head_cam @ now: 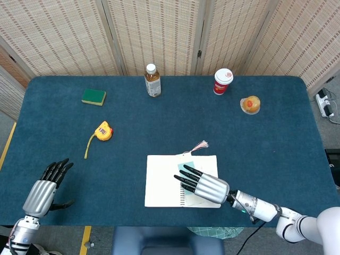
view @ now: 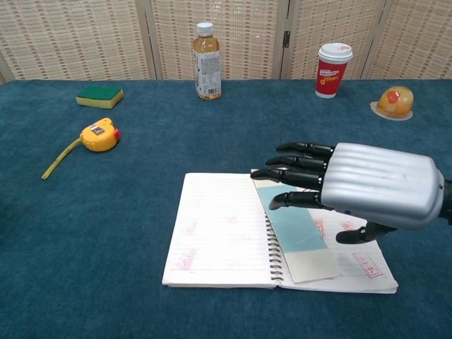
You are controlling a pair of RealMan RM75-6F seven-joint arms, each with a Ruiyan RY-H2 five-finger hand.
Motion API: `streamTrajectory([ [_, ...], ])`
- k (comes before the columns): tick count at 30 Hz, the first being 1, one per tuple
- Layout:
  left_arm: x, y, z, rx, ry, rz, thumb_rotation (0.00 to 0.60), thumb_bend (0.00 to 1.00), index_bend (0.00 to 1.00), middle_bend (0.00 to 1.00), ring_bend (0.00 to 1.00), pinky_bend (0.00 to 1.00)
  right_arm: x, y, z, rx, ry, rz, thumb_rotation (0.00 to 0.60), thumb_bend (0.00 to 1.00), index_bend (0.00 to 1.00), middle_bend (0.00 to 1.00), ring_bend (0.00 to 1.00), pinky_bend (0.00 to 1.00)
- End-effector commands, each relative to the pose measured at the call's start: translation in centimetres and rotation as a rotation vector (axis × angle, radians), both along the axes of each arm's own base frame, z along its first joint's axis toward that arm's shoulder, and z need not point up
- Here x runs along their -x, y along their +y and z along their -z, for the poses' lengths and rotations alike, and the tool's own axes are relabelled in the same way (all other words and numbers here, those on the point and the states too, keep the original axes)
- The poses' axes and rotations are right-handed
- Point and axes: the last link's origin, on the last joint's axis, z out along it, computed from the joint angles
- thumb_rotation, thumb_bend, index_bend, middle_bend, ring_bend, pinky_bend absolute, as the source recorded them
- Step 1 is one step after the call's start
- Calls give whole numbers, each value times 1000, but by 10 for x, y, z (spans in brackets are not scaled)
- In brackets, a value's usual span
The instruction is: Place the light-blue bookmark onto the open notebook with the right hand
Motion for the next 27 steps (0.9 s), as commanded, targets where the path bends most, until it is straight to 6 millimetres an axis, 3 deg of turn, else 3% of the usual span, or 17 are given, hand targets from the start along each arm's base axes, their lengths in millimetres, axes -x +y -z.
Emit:
streamTrajectory([
  [1,0,0,0,-1,-1,1,600,139,47,38,0,0,0,1,-3,8,-7,-2,600,198,233,37,1,0],
  [7,0,0,0,1,3,1,600,139,47,38,0,0,9,-13,-15,53,-21,107,600,212,232,37,1,0],
  [11,-1,-1,1,3,3,5,600,138,47,38,0,0,10,-27,-17,36,-45,253,600,336,230,55,2,0],
  [14,-1,0,1,3,0,3,600,139,47,38,0,0,6,-34,-17,6,-58,387,600,418,186,215,138,42],
  [16,-1,0,1,4,-2,1,600,140,47,38,0,0,0,-36,-17,-26,-72,471,600,441,147,408,369,270],
  [17,-1,0,1,4,-3,1,600,140,47,39,0,0,-2,-36,-17,-46,-79,511,600,457,129,502,489,441],
  [19,-1,1,0,3,-5,1,600,140,47,39,0,0,-6,-37,-18,-83,-93,580,600,494,107,628,649,674],
  [22,0,1,-1,1,-10,1,600,139,47,38,0,0,-12,-38,-19,-131,-87,669,600,556,84,778,819,843],
  [27,-1,1,-2,0,-14,2,600,139,47,38,0,0,-17,-39,-15,-174,-48,745,600,626,84,886,946,964],
])
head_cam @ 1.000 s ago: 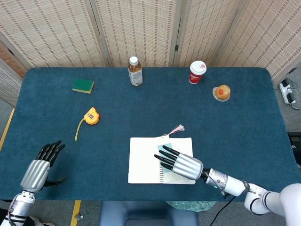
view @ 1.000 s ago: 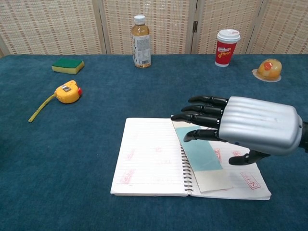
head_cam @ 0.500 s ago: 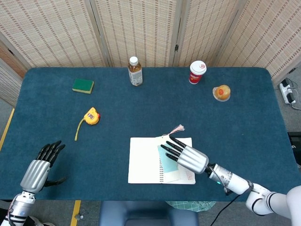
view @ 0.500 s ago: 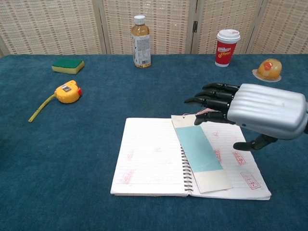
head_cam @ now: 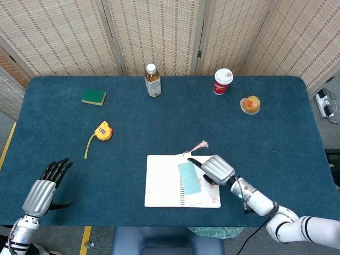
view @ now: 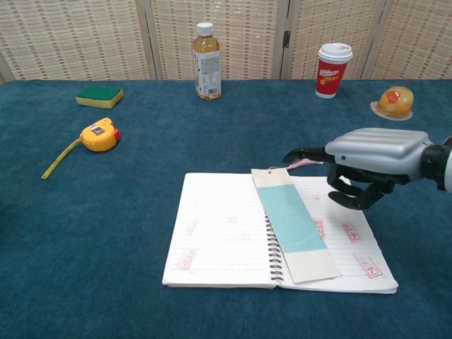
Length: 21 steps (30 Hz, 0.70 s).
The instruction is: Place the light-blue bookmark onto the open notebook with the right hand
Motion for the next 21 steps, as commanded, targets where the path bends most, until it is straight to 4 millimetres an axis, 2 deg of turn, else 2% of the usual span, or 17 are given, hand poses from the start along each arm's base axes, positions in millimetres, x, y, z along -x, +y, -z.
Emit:
streamTrajectory([
  [1,0,0,0,0,-2,1,600,140,47,38,0,0,-10,-3,0,-44,6,53,600,641,84,911,973,985],
  [5,0,0,-1,-2,-6,1,600,139,47,38,0,0,-16,-1,4,-92,9,104,600,660,85,956,1000,1000],
  [10,1,1,-1,3,-7,-2,600,138,47,38,0,0,-29,-2,11,-140,12,138,600,669,85,961,1000,1000],
  [21,2,2,-3,0,-14,-8,600,142,47,38,0,0,-45,-6,25,-113,53,123,600,668,85,980,1000,1000],
])
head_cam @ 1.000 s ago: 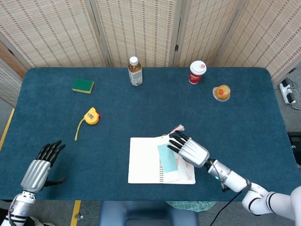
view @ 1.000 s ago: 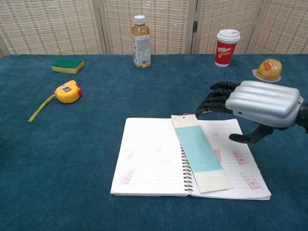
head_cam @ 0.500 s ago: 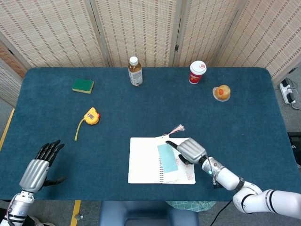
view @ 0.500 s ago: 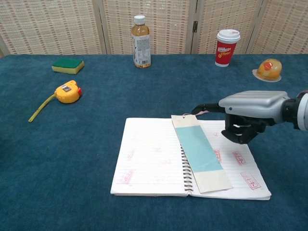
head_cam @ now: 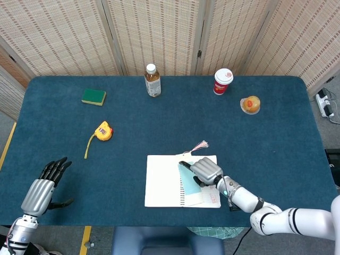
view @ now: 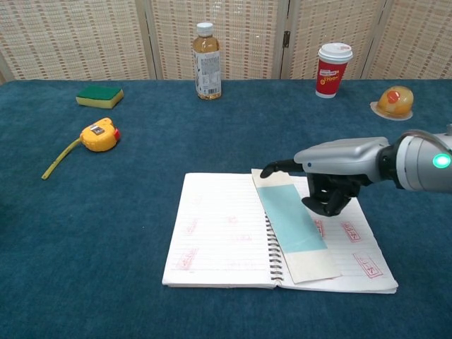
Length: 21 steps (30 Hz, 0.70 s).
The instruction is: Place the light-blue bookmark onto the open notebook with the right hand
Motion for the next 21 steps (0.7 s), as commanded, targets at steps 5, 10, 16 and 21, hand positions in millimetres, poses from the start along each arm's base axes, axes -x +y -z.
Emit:
streamTrajectory([
  [5,0,0,0,3,-2,-2,600,139,47,38,0,0,-5,-4,9,19,52,2,600,665,85,981,1000,1000],
  [10,0,0,0,3,-1,-2,600,141,46,38,0,0,-14,-5,9,40,58,-8,600,665,85,984,1000,1000],
  [16,0,0,1,12,-1,-4,600,140,47,38,0,0,-14,-9,13,42,68,5,600,666,87,991,1000,1000],
  [21,1,0,1,10,-4,-5,600,139,46,38,0,0,-18,-11,21,36,64,6,600,666,88,991,1000,1000],
])
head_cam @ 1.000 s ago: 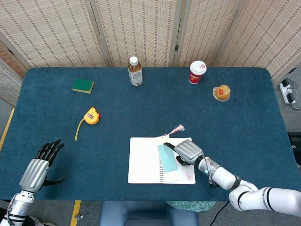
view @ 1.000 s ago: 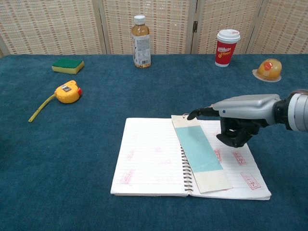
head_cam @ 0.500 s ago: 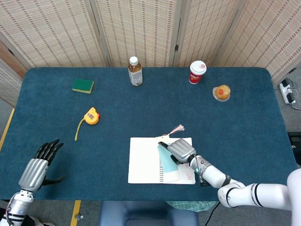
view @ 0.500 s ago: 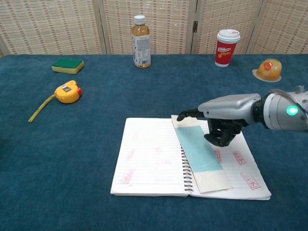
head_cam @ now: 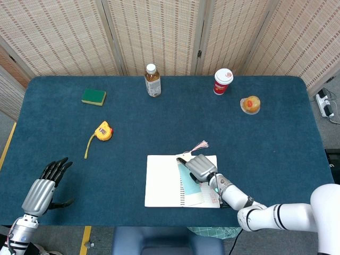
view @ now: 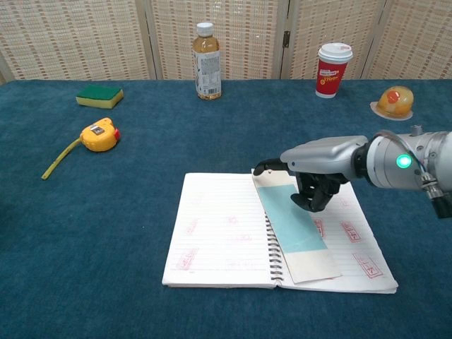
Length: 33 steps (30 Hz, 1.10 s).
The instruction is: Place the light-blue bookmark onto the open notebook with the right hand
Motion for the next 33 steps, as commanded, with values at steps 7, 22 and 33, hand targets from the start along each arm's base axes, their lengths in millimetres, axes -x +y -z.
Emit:
streamTrajectory([
  [7,2,1,-2,0,-6,-5,600,139,46,38,0,0,-5,-2,9,-3,3,-3,600,664,88,991,1000,1000],
  [22,2,1,0,0,5,-7,600,140,47,38,0,0,7,-8,8,15,34,12,600,666,92,991,1000,1000],
  [33,0,0,2,6,15,3,600,139,47,38,0,0,27,-3,-6,28,57,36,599,665,97,992,1000,1000],
])
